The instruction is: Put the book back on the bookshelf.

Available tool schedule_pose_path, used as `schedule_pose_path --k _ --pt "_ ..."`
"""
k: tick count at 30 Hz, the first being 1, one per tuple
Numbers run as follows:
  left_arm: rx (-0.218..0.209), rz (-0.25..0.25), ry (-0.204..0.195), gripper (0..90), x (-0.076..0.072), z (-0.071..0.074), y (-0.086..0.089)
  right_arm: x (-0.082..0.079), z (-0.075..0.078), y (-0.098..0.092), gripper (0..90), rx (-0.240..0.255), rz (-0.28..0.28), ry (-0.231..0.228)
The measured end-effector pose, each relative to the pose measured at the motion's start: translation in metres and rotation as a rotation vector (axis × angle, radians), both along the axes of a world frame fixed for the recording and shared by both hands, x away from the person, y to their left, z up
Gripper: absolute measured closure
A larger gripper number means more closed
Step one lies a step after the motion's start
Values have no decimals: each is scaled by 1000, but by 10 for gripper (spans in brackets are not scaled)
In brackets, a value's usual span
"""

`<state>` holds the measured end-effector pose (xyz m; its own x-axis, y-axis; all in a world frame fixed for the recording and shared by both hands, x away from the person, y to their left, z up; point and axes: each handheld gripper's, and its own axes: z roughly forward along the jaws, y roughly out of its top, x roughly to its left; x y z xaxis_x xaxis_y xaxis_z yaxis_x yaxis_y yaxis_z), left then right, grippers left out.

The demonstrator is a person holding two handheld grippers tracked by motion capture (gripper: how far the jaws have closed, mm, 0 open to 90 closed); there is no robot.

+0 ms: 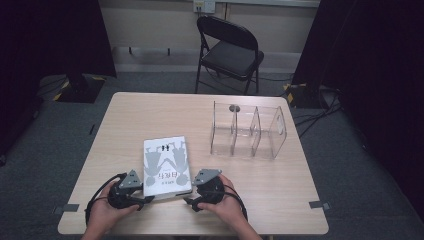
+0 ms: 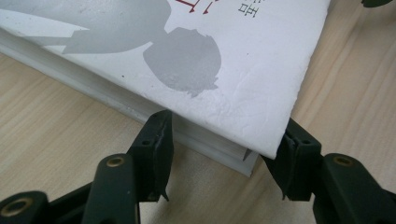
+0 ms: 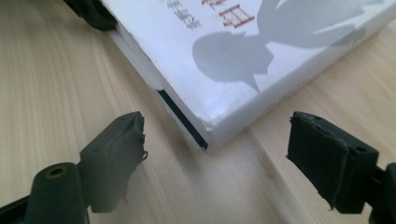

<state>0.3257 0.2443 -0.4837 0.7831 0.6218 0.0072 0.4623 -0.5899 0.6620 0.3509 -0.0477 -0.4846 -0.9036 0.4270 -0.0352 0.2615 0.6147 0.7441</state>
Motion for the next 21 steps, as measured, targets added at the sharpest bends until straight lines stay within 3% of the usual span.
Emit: schedule_pose_path --k 5,11,15,16,21 --pt "28 10 -3 489 -1 5 -2 -2 7 2 177 3 17 -22" --pt "13 20 -3 517 -1 12 -2 -5 11 10 171 19 41 -26" --pt "-25 41 4 537 -1 16 -2 -2 15 16 167 7 38 -43" --pt "-8 34 8 538 0 16 -2 -1 16 18 167 9 39 -43" --pt "-2 33 6 540 0 19 -2 2 17 24 164 12 50 -46"
